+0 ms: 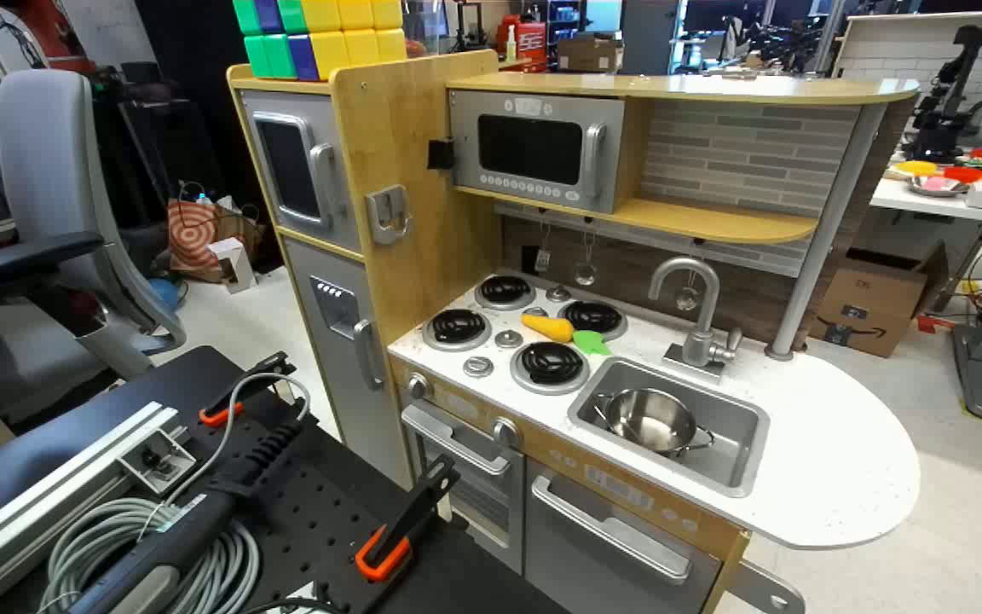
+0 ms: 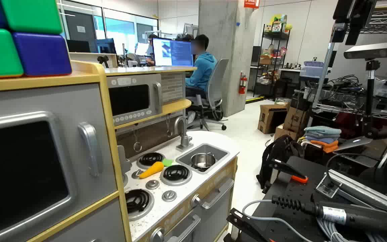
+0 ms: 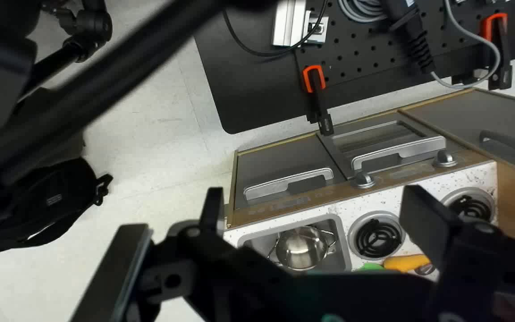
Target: Pick up the carrot plush toy from the stove and put it in the bowl
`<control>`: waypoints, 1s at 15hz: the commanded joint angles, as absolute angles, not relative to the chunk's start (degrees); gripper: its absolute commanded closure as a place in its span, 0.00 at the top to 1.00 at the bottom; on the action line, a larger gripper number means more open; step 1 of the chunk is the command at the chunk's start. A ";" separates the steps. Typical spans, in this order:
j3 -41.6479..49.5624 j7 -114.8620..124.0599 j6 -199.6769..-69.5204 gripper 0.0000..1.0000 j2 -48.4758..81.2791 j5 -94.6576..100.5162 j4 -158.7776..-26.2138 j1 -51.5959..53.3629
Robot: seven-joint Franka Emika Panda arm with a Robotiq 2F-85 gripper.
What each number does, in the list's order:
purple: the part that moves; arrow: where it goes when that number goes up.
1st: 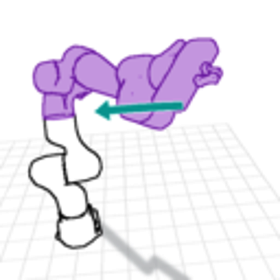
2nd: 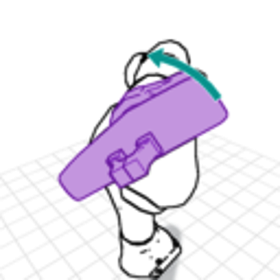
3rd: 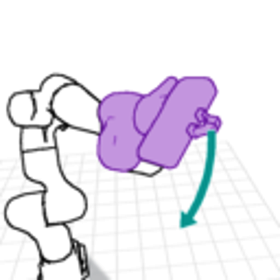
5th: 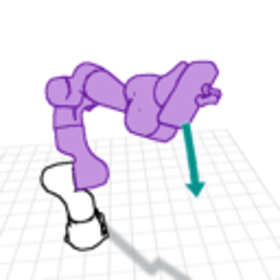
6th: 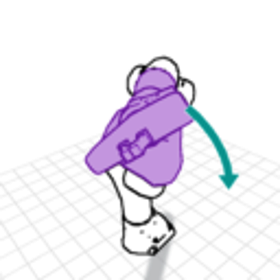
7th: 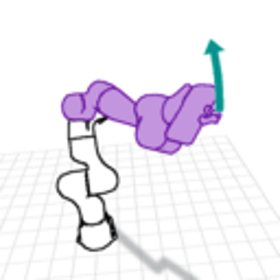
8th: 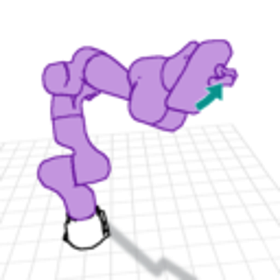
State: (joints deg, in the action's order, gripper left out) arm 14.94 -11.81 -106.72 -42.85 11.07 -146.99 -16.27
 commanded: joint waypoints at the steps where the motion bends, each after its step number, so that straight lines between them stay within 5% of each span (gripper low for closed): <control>1: 15.43 -11.47 -106.53 1.00 -42.92 11.43 -146.86 -15.63; 15: 17.68 -30.08 -105.82 1.00 -32.68 19.11 -144.58 -10.70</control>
